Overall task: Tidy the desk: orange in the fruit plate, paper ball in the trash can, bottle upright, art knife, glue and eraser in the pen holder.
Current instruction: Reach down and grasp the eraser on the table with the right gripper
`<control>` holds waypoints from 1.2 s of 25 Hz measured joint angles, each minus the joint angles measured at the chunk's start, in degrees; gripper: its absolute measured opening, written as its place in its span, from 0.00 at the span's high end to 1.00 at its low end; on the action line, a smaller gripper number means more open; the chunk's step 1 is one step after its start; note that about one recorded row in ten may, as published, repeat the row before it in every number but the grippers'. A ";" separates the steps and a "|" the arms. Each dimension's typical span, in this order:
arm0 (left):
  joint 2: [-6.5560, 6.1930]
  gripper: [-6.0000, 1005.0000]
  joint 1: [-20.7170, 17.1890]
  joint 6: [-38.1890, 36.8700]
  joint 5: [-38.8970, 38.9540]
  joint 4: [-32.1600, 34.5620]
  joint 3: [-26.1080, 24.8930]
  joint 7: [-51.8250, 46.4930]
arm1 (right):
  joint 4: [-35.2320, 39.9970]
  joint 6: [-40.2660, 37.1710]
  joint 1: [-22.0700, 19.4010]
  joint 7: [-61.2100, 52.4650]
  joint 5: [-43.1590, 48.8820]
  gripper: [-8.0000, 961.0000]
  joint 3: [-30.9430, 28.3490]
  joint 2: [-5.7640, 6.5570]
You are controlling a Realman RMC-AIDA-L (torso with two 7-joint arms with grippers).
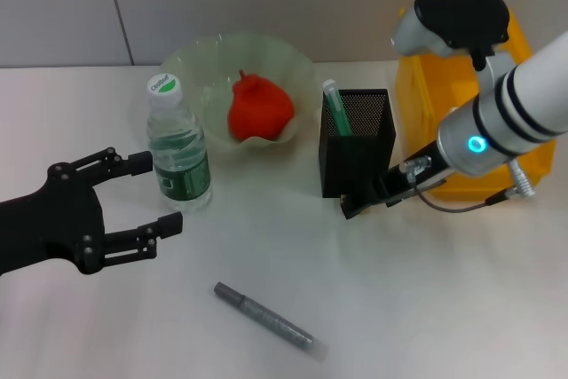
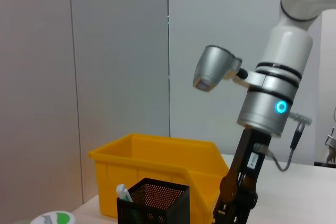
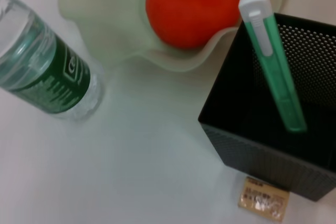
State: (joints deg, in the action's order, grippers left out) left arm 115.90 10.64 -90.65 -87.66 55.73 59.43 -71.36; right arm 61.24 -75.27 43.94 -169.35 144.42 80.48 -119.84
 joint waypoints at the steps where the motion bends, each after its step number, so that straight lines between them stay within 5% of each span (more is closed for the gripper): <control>1: -0.30 0.16 -0.10 -0.38 0.00 -0.01 -0.24 0.71 | -0.99 2.70 -0.67 0.00 -0.58 0.27 1.53 -0.01; 10: -0.33 0.16 -0.30 -0.63 -0.03 -0.54 -0.69 1.67 | -1.79 7.35 -2.27 -0.01 -0.74 0.27 6.35 -0.11; 30: 0.50 0.16 -0.94 -1.49 -0.15 -0.50 -0.72 3.69 | -6.17 12.59 -2.00 -0.09 -1.33 0.27 5.12 -0.12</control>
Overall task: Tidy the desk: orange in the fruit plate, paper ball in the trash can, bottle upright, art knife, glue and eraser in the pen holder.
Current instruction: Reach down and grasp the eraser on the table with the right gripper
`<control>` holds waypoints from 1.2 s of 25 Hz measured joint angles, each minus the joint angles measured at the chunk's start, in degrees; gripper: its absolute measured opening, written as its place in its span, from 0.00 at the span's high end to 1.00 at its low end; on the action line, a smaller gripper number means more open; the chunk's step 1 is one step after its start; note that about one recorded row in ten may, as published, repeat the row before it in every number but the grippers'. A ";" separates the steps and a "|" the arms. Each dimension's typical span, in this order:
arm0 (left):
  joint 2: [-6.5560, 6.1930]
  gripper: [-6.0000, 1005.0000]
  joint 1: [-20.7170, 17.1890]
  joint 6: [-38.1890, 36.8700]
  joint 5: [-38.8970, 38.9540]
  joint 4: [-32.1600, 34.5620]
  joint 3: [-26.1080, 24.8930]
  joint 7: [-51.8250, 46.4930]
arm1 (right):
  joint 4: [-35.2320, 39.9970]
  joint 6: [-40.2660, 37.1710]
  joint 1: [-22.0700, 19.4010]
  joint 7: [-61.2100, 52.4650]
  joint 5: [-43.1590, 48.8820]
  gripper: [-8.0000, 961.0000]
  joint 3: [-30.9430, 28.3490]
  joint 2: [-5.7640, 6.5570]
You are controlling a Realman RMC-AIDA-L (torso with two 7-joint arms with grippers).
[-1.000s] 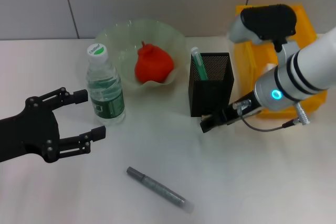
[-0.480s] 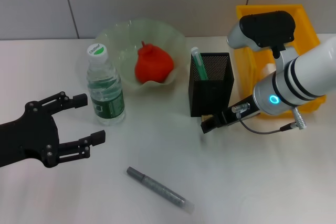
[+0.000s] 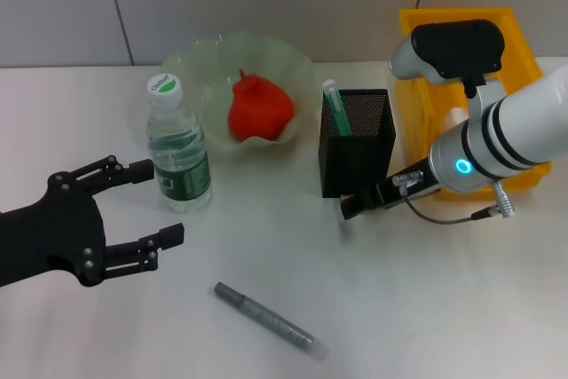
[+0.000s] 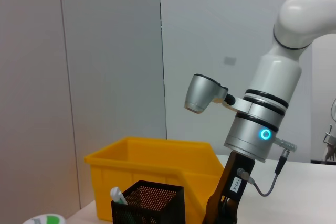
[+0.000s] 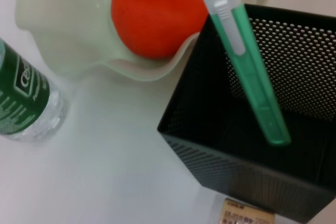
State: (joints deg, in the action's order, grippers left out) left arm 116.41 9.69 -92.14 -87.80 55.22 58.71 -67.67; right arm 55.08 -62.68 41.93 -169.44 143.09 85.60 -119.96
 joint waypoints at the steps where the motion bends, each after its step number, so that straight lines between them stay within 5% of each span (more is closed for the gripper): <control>1: 0.02 0.16 0.07 -0.07 0.00 0.00 0.00 0.06 | -0.28 0.07 0.13 -0.01 0.00 0.27 -0.27 0.01; 13: 0.16 0.16 0.49 -0.07 0.04 -0.03 -0.05 0.70 | -4.88 0.71 3.78 -0.02 -0.18 0.42 -0.94 0.32; 30: 0.73 0.16 0.45 -0.05 0.14 -0.03 -0.53 1.48 | -10.30 2.09 7.66 -0.01 -0.27 0.44 -2.25 0.40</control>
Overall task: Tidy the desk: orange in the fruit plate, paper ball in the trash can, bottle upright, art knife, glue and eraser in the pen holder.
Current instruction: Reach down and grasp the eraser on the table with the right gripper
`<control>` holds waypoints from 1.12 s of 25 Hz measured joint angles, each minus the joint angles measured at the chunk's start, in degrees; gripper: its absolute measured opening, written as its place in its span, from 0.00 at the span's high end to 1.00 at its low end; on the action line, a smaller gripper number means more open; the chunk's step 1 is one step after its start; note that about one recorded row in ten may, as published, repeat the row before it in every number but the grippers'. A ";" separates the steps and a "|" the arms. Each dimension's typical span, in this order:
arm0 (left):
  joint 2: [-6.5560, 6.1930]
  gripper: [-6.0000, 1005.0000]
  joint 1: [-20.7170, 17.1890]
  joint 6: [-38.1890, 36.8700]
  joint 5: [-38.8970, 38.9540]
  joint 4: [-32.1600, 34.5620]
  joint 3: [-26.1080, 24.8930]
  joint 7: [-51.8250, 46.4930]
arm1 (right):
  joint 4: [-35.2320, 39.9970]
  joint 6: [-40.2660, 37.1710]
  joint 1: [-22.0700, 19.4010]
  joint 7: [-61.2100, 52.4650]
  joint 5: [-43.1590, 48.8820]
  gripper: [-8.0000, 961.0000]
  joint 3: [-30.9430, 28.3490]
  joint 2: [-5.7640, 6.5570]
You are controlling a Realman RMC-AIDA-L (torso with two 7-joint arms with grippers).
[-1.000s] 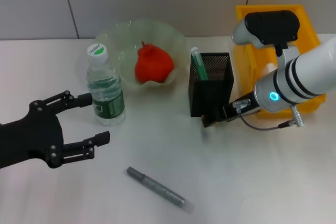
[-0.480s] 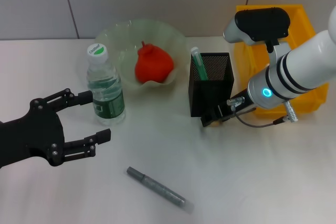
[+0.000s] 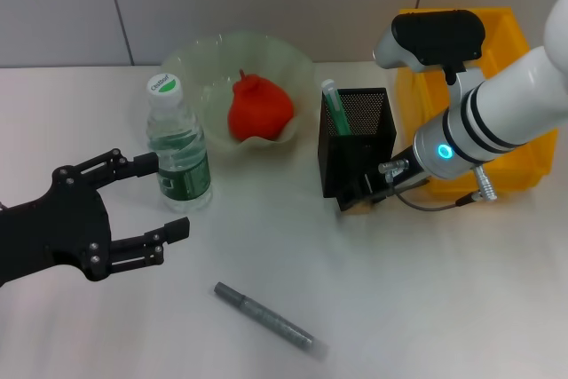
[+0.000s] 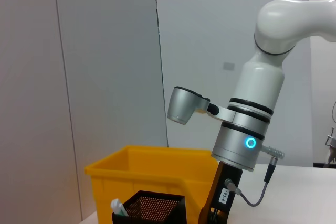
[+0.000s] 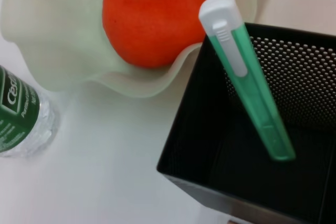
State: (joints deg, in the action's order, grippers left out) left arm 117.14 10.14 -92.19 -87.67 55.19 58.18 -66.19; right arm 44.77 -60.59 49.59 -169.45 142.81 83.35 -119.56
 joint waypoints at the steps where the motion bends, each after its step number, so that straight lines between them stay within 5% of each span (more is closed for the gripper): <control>1: 0.03 0.16 -0.02 0.00 0.03 0.00 0.00 0.10 | -0.23 0.09 0.30 0.00 0.00 0.44 0.11 0.01; 28: 0.20 0.16 0.06 -0.53 0.34 -0.46 -1.29 0.25 | -4.00 0.15 3.24 0.05 0.96 0.44 0.51 0.10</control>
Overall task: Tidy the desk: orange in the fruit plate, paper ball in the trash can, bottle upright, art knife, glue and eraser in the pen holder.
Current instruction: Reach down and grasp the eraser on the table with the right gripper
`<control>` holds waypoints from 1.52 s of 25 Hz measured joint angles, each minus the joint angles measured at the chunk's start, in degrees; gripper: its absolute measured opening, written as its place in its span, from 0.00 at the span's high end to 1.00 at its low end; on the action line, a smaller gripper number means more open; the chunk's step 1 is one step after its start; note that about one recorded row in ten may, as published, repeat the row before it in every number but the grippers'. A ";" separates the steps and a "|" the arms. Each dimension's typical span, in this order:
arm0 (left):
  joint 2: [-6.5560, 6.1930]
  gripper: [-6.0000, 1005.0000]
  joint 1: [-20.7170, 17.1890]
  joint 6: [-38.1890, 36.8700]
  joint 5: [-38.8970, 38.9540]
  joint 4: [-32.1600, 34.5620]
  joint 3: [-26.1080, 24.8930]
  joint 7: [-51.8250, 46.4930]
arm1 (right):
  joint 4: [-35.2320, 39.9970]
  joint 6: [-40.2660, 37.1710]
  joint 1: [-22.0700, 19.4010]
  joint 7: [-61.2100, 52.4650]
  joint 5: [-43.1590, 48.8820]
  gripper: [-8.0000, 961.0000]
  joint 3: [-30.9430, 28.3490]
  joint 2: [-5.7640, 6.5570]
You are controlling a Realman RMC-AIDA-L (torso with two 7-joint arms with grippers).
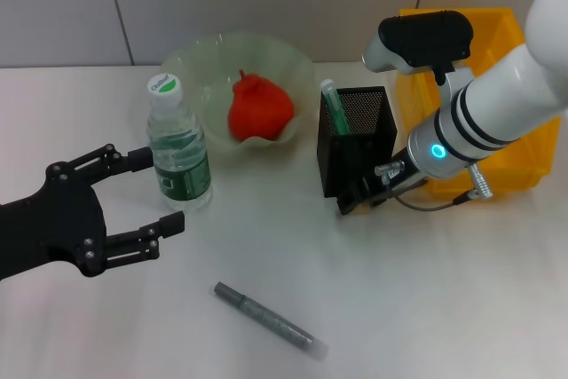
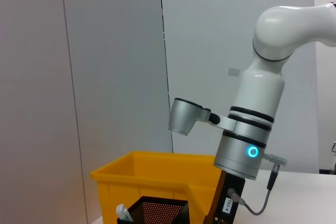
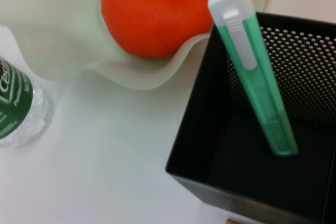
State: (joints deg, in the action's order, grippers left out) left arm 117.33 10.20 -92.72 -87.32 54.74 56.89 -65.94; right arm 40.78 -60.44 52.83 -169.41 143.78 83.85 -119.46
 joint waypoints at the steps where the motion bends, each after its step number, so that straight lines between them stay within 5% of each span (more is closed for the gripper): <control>1: 0.00 0.16 0.00 -0.06 0.00 -0.05 -0.04 0.15 | 0.00 0.17 0.02 0.00 0.01 0.44 0.02 -0.03; 38: 0.34 0.16 0.00 -0.38 -0.02 -0.22 -2.05 0.73 | 0.43 1.93 1.05 0.96 2.54 0.44 4.96 -0.15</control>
State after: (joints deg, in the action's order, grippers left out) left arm 117.68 10.20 -93.10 -87.34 54.52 54.84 -65.21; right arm 41.21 -58.51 53.88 -168.44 146.31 88.81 -119.61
